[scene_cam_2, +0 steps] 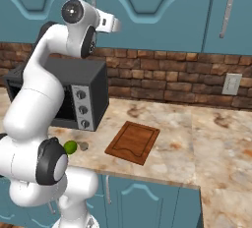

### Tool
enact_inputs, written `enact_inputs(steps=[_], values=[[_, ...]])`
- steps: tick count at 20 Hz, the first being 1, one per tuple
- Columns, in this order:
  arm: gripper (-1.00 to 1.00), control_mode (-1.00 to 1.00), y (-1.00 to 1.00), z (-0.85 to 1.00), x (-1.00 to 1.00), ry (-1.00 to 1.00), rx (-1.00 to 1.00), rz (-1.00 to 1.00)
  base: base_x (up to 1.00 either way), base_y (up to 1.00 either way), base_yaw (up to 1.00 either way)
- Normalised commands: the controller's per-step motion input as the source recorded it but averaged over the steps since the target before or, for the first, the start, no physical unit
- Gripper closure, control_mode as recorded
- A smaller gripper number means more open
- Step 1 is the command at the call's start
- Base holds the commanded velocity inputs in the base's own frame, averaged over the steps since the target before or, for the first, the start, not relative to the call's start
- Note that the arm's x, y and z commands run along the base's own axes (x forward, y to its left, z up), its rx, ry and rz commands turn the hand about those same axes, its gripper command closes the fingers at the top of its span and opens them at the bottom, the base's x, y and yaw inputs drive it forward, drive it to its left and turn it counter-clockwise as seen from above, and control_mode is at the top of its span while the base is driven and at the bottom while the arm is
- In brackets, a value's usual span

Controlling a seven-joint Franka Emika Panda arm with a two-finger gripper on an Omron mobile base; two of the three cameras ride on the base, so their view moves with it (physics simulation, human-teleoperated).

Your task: Open the cabinet. Place the bowl and condiment on the counter. Then place the lime and garlic on the cutting board.

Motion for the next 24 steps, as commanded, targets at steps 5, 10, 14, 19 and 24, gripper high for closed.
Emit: enact_inputs(steps=[5,10,14,19,24], values=[[1.0,-1.0,-0.02,-0.19,0.28,-0.06,0.0,-0.16,0.0,0.0,0.0],[1.0,-1.0,-0.41,0.07,0.03,0.04,0.03,-0.22,0.0,0.0,0.0],[1.0,-1.0,-0.82,0.12,-0.77,0.02,0.12,-0.15,0.0,0.0,0.0],[1.0,-1.0,-0.98,0.0,-1.0,0.0,0.15,-0.17,0.0,0.0,0.0],[1.0,-1.0,-1.0,0.0,-1.0,0.04,0.16,-0.16,0.0,0.0,0.0]])
